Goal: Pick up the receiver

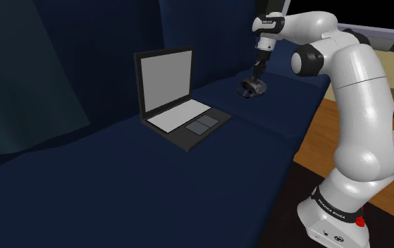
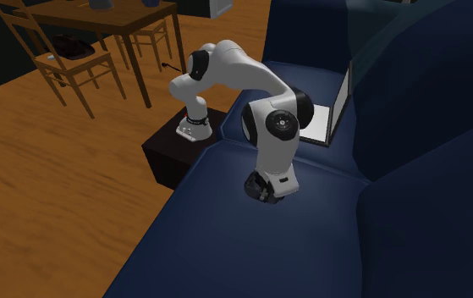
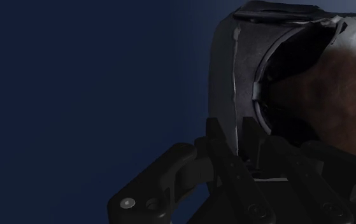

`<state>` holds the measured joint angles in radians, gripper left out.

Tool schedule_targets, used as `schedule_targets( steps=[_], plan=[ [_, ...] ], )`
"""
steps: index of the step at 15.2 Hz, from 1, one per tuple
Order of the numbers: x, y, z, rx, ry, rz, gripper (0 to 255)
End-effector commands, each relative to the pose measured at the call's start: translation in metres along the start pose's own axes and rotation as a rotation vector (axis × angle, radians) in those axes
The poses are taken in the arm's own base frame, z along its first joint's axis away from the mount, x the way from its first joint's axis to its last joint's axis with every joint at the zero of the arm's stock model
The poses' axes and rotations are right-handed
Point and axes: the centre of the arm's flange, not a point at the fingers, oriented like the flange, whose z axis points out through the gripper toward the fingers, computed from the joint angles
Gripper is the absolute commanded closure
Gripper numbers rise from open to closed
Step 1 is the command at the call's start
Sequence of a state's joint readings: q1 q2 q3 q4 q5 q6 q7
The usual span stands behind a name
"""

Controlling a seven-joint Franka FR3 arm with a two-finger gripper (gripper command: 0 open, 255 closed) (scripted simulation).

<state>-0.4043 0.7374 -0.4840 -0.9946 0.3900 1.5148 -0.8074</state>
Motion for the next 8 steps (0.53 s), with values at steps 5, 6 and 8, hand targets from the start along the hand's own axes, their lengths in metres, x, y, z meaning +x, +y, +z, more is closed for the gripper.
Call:
schedule_targets(
  steps=[5,6,8],
  plan=[
    [-0.002,-0.005,-0.030,0.000,0.001,0.000,255],
    [-0.002,-0.006,-0.036,0.000,0.001,0.000,255],
    [-0.002,-0.008,-0.046,0.000,0.001,0.000,255]
  ],
)
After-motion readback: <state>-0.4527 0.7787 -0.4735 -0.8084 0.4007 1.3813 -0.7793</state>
